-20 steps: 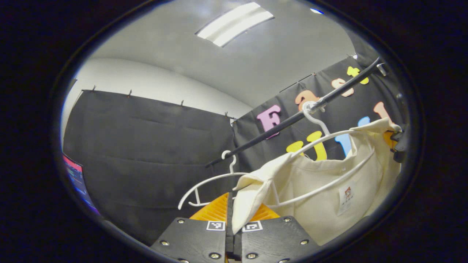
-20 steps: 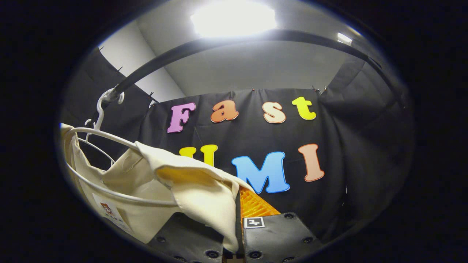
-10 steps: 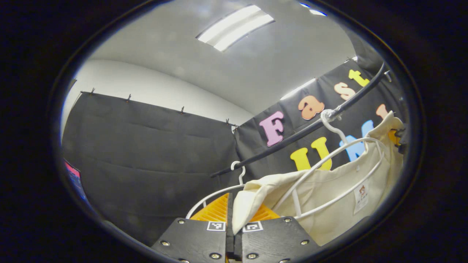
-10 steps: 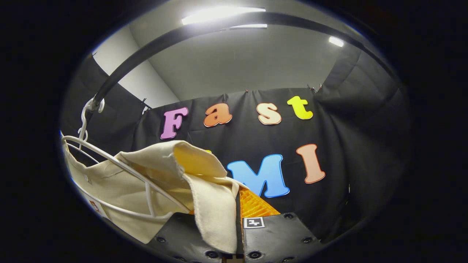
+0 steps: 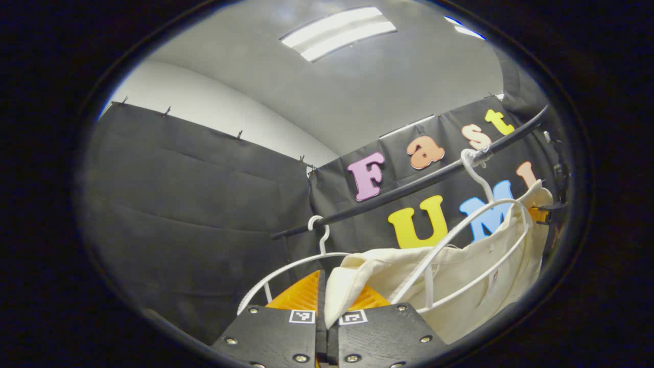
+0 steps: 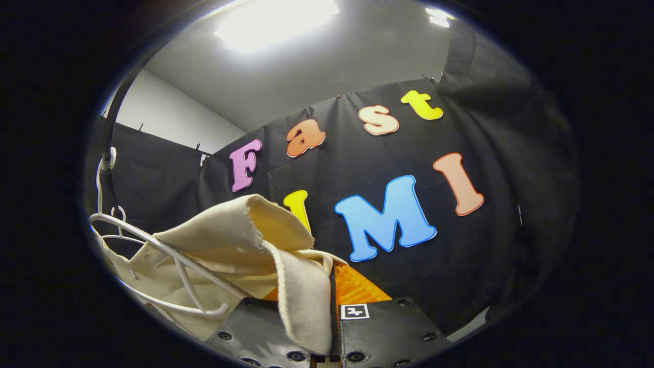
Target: Grasp the clothes on the hanger with both hands and then place them into the laundry hamper below.
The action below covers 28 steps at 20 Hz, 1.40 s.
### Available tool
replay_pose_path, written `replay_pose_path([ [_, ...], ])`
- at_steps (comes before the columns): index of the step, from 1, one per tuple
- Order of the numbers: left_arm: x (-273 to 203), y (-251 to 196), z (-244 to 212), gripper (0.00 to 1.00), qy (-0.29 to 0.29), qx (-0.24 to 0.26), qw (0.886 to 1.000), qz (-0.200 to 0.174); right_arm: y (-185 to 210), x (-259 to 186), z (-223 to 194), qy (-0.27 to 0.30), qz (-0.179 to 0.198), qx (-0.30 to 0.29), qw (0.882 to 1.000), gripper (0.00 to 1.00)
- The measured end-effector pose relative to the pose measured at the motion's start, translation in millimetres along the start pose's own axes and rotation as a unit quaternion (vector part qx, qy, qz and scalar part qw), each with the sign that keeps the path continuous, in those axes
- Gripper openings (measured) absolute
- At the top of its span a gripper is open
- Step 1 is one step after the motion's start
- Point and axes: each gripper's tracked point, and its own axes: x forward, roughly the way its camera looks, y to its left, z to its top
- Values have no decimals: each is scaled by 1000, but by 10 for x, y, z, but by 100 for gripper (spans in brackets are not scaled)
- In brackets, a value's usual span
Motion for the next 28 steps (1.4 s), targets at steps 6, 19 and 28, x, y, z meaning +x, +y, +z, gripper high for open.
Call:
replay_pose_path([
  [6, 105, 21, -365, 2, 31, -31, 999, -7, -28, 190, -562, 92, 20, 63, 994, 6],
  [19, -185, 16, -977, 2, 79, -25, 996, -18, -118, -307, -1128, 139, -1, 3, 990, 6],
  [28, -571, -329, -950, 2, 84, -50, 992, -83, 205, -1006, -1176, 155, 16, -12, 988, 6],
])
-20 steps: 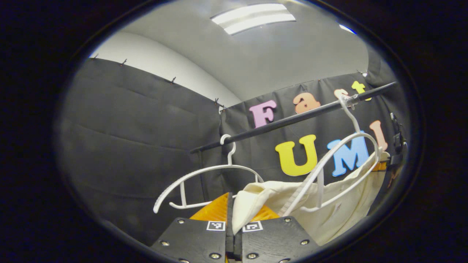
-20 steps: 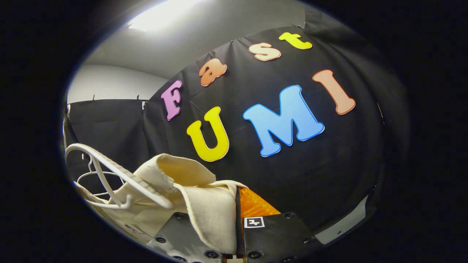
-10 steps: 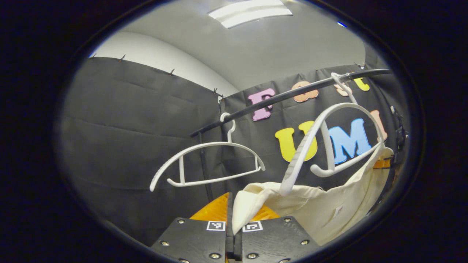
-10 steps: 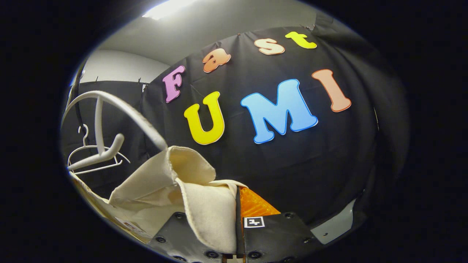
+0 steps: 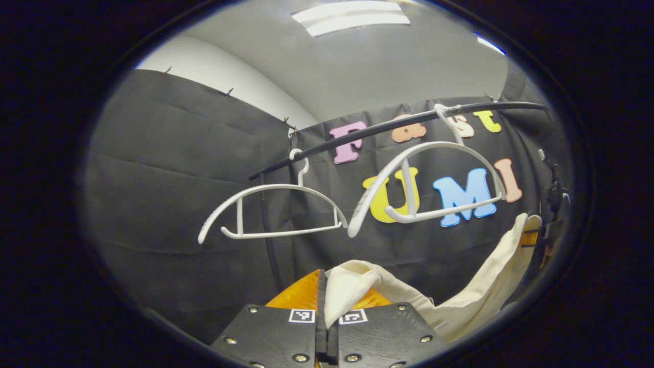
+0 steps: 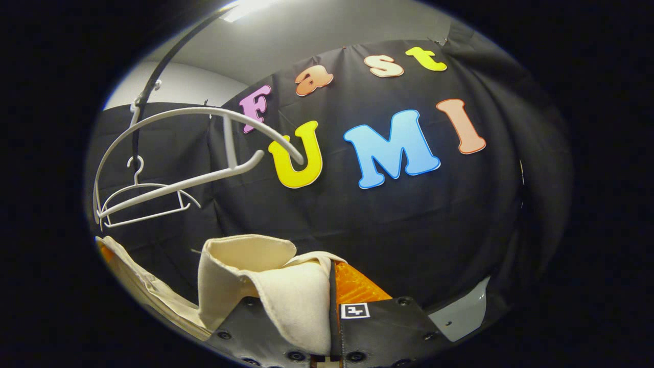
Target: Grasp the clothes on the hanger with both hands and then place them into the laundry hamper below.
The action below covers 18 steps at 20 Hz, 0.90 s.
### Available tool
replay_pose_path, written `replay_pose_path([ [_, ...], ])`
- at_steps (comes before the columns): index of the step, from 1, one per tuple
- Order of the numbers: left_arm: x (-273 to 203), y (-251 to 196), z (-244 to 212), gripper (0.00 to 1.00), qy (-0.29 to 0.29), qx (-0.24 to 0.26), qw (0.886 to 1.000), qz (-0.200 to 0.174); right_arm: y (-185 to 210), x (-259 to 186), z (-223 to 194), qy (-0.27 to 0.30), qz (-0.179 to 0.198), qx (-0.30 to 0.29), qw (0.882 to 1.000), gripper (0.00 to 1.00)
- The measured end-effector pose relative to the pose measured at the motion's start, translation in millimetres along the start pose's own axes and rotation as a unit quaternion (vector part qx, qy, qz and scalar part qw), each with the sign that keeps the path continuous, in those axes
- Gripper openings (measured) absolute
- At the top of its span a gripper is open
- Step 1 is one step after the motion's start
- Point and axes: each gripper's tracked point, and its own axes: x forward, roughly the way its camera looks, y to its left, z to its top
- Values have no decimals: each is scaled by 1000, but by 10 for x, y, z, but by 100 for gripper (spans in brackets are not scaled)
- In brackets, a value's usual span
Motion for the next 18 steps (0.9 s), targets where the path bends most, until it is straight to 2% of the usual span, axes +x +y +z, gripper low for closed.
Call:
replay_pose_path([
  [13, -464, -682, -2, 2, -2, -67, 992, -107, 1173, -879, -294, 28, 100, 2, 995, 5],
  [18, -615, -851, -146, 2, 5, -87, 987, -137, 1364, -1126, -537, 45, 111, 8, 993, 6],
])
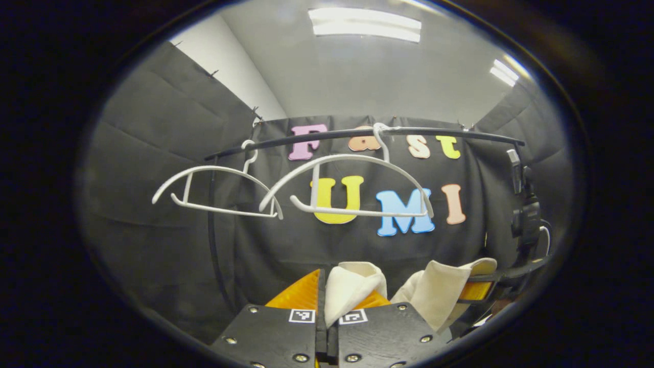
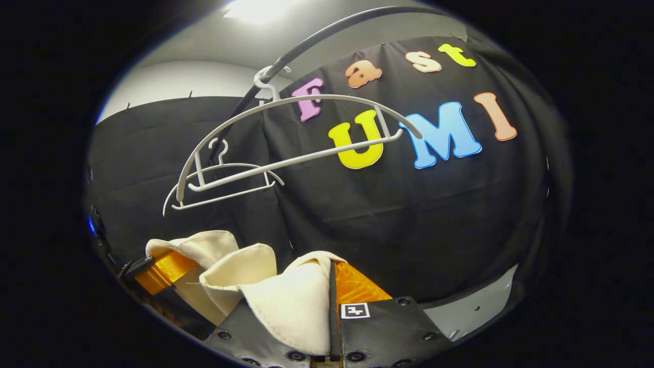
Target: Grasp the clothes on the hanger with both hands and then place them into the laundry hamper below.
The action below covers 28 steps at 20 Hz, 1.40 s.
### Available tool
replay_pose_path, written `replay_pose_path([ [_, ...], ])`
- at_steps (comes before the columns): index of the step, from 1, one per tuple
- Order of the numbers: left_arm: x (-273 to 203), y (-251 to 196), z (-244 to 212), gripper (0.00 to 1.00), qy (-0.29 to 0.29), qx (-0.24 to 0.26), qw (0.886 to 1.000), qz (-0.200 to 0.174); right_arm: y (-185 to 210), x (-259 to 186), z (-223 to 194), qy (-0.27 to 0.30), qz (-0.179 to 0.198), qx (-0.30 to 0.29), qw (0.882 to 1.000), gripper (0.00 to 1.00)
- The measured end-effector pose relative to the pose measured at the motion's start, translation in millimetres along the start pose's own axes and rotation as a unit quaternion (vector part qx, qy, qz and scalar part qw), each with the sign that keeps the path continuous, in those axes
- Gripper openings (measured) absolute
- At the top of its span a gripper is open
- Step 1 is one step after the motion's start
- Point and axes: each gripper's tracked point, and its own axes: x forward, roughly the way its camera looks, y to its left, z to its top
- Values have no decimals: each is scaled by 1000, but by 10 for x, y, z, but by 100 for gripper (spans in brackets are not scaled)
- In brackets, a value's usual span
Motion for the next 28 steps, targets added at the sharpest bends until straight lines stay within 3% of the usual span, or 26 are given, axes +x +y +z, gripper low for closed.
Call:
replay_pose_path([
  [6, -97, -71, -749, 2, 56, -3, 998, -17, -44, -89, -745, 58, -16, 10, 998, 6],
  [16, -245, 62, -1946, 2, 153, 8, 988, -7, -401, -94, -1715, 129, -59, -23, 990, 7],
  [20, -457, 165, -2441, 2, 203, 16, 979, 3, -612, -167, -2174, 171, -83, -36, 981, 7],
  [28, -935, 354, -3489, 2, 316, 24, 948, 11, -952, -361, -3090, 273, -129, -54, 952, 8],
])
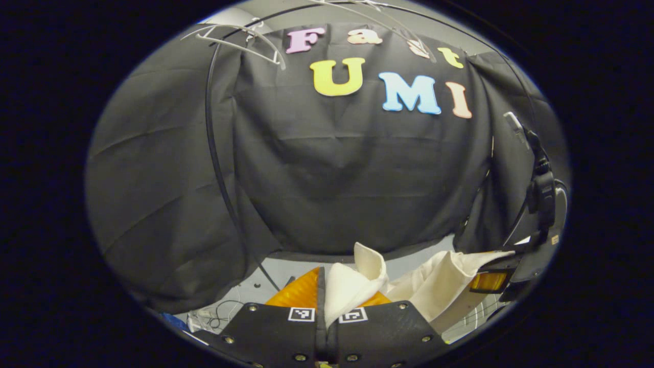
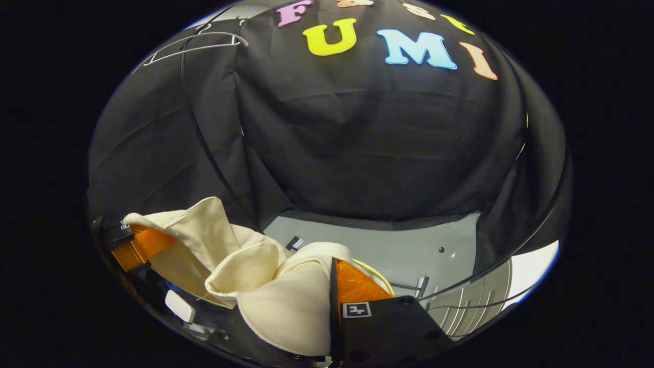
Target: Grasp the clothes on the hanger with both hands and then place them into the laundry hamper below.
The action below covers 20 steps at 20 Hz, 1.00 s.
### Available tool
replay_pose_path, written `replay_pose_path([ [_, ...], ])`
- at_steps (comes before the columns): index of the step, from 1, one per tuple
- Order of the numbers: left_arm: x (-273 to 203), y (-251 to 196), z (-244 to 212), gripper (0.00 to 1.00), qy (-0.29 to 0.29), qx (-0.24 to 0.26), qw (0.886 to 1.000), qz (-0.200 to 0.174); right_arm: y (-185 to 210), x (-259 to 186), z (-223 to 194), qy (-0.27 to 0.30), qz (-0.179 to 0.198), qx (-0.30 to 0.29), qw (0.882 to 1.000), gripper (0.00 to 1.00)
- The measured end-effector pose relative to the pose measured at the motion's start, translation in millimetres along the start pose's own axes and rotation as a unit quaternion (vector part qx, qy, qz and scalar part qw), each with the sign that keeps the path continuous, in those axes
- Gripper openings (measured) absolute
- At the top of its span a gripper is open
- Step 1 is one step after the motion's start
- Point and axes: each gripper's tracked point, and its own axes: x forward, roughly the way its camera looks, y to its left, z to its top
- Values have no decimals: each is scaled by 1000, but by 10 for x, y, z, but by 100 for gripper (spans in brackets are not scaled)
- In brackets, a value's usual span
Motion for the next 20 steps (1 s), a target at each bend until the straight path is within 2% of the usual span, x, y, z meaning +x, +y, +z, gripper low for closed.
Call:
replay_pose_path([
  [5, 159, 72, -497, 3, 71, 7, 997, 6, -32, 64, -293, 61, -22, -23, 998, 11],
  [7, 118, 124, -656, 4, 97, 6, 995, 4, -36, 27, -341, 74, -31, -36, 996, 22],
  [9, 103, 150, -727, 3, 110, 3, 994, 1, 13, -31, -277, 71, -25, -39, 996, 22],
  [10, 35, 214, -728, 3, 112, 3, 994, 4, 35, -70, -245, 67, -25, -42, 997, 35],
  [11, -5, 254, -696, 7, 109, 5, 994, 8, 66, -124, -176, 61, -23, -45, 997, 42],
  [12, -85, 291, -677, 28, 105, 7, 994, 10, 89, -175, -140, 54, -22, -48, 997, 55],
  [13, -139, 318, -583, 49, 93, 9, 996, 11, 110, -235, -76, 44, -22, -50, 998, 56],
  [15, -343, 392, -288, 90, 65, 17, 998, 16, 141, -360, 59, 20, -27, -48, 998, 72],
  [16, -431, 406, -143, 92, 50, 21, 998, 17, 151, -417, 116, 5, -30, -45, 999, 93],
  [18, -614, 475, 138, 92, 14, 24, 999, 17, 168, -599, 303, -28, -39, -38, 998, 100],
  [20, -772, 524, 465, 92, -20, 22, 999, 13, 179, -829, 495, -62, -50, -32, 996, 100],
])
